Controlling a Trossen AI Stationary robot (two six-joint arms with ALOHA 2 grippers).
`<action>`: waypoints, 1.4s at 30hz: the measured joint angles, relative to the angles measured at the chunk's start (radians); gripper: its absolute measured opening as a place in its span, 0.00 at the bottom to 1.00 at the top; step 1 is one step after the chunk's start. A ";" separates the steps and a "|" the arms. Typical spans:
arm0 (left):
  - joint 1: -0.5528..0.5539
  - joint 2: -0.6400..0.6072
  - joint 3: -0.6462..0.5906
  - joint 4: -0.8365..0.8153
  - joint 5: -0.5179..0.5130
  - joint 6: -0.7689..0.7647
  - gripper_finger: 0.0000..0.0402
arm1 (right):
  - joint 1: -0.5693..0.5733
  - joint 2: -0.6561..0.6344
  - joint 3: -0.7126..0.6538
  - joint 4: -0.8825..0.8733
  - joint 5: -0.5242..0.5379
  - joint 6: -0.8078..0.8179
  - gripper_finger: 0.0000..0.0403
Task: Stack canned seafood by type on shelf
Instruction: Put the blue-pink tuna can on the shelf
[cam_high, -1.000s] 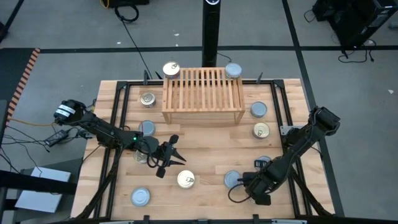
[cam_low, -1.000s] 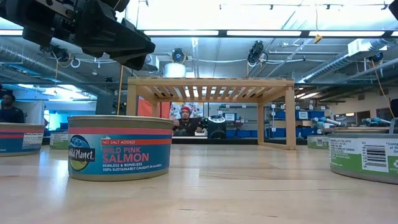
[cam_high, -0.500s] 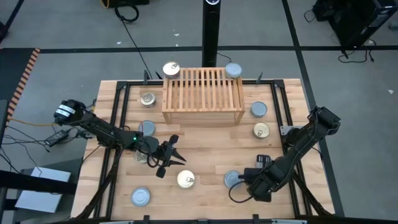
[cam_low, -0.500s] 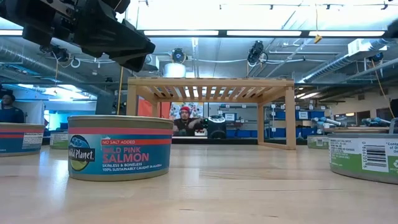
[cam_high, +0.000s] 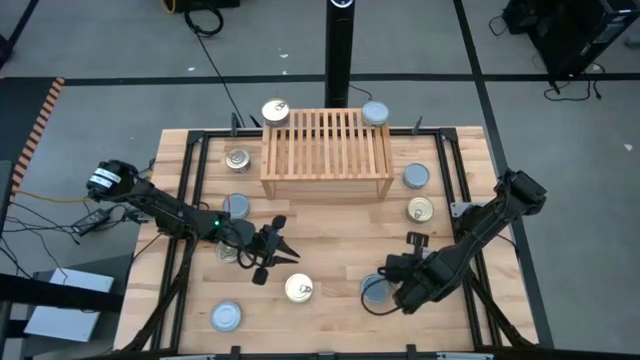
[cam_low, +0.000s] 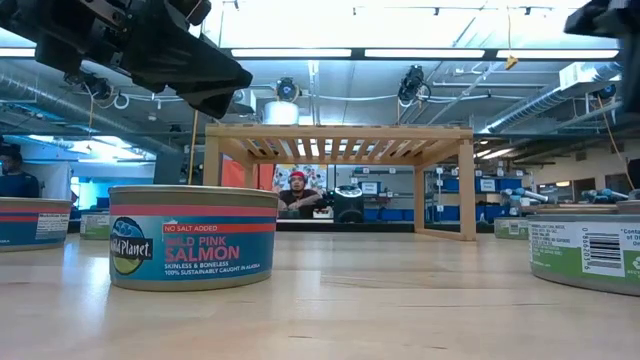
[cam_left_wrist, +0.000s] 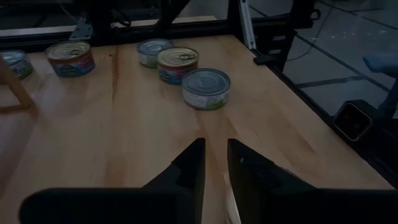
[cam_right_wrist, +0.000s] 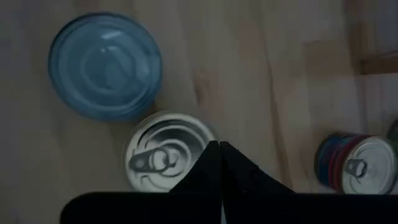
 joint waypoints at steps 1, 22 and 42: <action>0.000 0.000 0.000 -0.003 -0.007 -0.001 0.18 | -0.009 0.000 0.000 0.000 -0.001 0.000 0.00; 0.000 0.000 0.000 -0.047 -0.011 -0.045 0.18 | -0.160 -0.001 -0.239 0.280 -0.339 -0.061 0.03; 0.000 0.000 0.000 -0.051 -0.040 -0.042 0.18 | -0.406 0.003 -0.282 0.622 -0.202 -0.437 0.02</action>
